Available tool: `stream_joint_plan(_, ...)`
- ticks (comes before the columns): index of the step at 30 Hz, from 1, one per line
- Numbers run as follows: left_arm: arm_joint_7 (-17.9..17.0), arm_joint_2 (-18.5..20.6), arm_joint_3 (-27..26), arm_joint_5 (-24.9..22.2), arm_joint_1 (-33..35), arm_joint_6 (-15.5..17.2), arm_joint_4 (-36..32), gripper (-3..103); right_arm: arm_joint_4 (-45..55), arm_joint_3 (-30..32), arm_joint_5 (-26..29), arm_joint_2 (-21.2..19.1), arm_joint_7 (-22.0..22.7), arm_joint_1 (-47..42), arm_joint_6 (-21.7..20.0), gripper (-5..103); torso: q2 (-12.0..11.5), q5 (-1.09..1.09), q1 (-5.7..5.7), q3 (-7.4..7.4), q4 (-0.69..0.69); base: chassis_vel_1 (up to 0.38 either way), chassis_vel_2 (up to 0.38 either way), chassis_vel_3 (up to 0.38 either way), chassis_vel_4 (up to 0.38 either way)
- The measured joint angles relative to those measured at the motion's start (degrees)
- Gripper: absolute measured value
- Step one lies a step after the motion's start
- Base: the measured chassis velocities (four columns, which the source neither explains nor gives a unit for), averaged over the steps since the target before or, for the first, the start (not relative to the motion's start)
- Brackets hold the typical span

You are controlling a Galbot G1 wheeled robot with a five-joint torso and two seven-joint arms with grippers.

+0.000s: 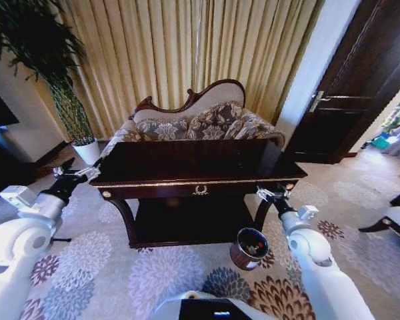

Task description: Move to the front of the table and place the trash on the table into the trash bin.

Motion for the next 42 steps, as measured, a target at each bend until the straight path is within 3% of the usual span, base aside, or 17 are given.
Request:
stream_joint_plan(24,0.0,0.5,0.8,0.2,-0.7,0.0,0.5,100,1.9,-0.2,-0.8,-0.3,0.3,0.1,-0.8,100,0.0,-0.01,0.01,0.01,-0.01,0.010,-0.008,-0.011,0.011)
stream_joint_plan(42,0.0,1.0,1.5,0.2,-1.3,0.0,0.3,100,1.3,1.2,0.3,-0.5,0.3,-0.9,-0.6,100,0.0,-0.01,-0.01,0.00,-0.01,0.191,-0.191,-0.197,0.201)
